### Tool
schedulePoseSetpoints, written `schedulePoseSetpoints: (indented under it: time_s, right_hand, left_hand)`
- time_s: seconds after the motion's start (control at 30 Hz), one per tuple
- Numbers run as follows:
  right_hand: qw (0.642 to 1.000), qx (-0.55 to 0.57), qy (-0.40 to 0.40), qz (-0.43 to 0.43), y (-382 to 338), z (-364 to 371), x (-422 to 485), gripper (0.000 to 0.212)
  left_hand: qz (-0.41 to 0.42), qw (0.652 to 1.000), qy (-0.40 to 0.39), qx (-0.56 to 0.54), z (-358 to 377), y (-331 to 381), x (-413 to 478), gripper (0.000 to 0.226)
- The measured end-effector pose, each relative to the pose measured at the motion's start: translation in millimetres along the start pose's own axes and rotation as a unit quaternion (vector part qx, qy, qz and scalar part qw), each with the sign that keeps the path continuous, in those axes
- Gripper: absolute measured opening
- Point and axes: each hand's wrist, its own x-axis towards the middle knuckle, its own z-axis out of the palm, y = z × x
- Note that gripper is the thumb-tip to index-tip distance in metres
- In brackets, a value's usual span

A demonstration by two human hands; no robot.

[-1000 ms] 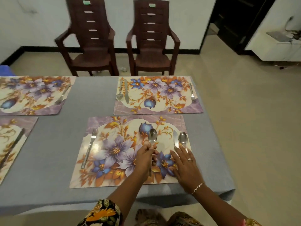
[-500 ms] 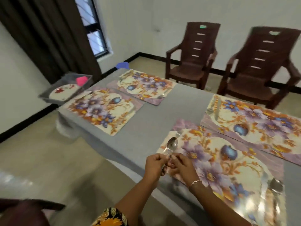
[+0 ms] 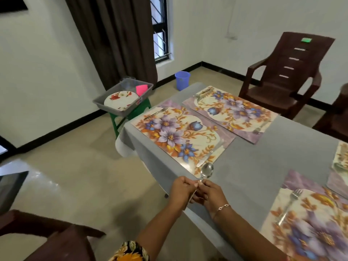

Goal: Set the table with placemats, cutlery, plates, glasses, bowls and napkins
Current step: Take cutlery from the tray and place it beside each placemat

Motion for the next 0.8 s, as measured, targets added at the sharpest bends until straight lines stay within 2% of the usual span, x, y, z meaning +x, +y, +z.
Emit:
schedulePoseSetpoints:
  time_s: [0.17,0.27,0.33,0.4,0.53,0.67,0.8]
  right_hand:
    - [0.997,0.023,0.073,0.023,-15,17,33,0.018]
    - [0.992,-0.019,0.126,0.018,-29,11,57,0.019]
    - [0.988,-0.023,0.154,0.014,-39,5,74,0.018]
    - [0.983,-0.027,0.179,0.013,-47,-1,91,0.019]
    - [0.979,-0.031,0.202,0.019,-59,-14,117,0.022]
    - [0.97,-0.013,0.239,0.027,-64,-23,132,0.021]
    - [0.963,-0.025,0.265,0.03,-65,-30,142,0.02]
  left_hand:
    - [0.049,0.99,-0.03,0.131,-24,9,39,0.023]
    - [0.11,0.967,-0.008,0.231,-36,10,73,0.024]
    - [0.153,0.943,-0.017,0.296,-40,13,94,0.014]
    - [0.204,0.907,-0.047,0.366,-42,17,120,0.013]
    - [0.311,0.812,-0.134,0.476,-37,26,172,0.033]
    - [0.362,0.699,-0.216,0.578,-13,37,213,0.048]
    - [0.412,0.609,-0.27,0.621,16,44,242,0.054]
